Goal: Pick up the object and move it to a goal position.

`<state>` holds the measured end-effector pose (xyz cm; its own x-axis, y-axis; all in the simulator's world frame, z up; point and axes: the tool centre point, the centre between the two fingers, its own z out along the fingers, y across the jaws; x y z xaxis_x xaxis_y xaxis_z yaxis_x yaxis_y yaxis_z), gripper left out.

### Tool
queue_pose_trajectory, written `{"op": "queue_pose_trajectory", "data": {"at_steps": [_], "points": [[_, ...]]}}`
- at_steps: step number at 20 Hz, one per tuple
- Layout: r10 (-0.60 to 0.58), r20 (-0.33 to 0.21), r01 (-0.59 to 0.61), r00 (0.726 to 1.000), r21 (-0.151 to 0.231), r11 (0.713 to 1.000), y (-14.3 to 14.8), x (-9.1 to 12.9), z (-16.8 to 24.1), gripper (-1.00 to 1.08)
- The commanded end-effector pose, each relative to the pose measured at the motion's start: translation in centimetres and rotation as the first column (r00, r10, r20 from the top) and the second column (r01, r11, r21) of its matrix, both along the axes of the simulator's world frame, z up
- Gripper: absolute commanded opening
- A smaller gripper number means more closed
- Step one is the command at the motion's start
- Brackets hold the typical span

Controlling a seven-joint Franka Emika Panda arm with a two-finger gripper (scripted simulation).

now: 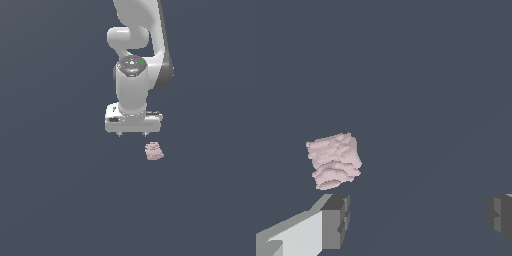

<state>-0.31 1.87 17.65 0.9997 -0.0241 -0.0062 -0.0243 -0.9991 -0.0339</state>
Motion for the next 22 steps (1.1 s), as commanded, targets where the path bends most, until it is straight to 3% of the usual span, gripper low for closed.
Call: {"op": "queue_pose_trajectory", "data": {"at_steps": [1,12,17,22], "points": [[0.000,0.000,0.000,1.000,0.000,1.000,0.0,0.0,0.0,1.00],[-0.010,0.001,0.010,1.000,-0.024,1.000,-2.6,0.1,-1.2,1.00],[0.022,0.001,-0.022,1.000,-0.027,0.999,-0.9,0.3,-2.2,1.00],[0.107,0.002,-0.106,0.994,-0.033,0.994,3.8,0.3,-4.7,1.00]]}}
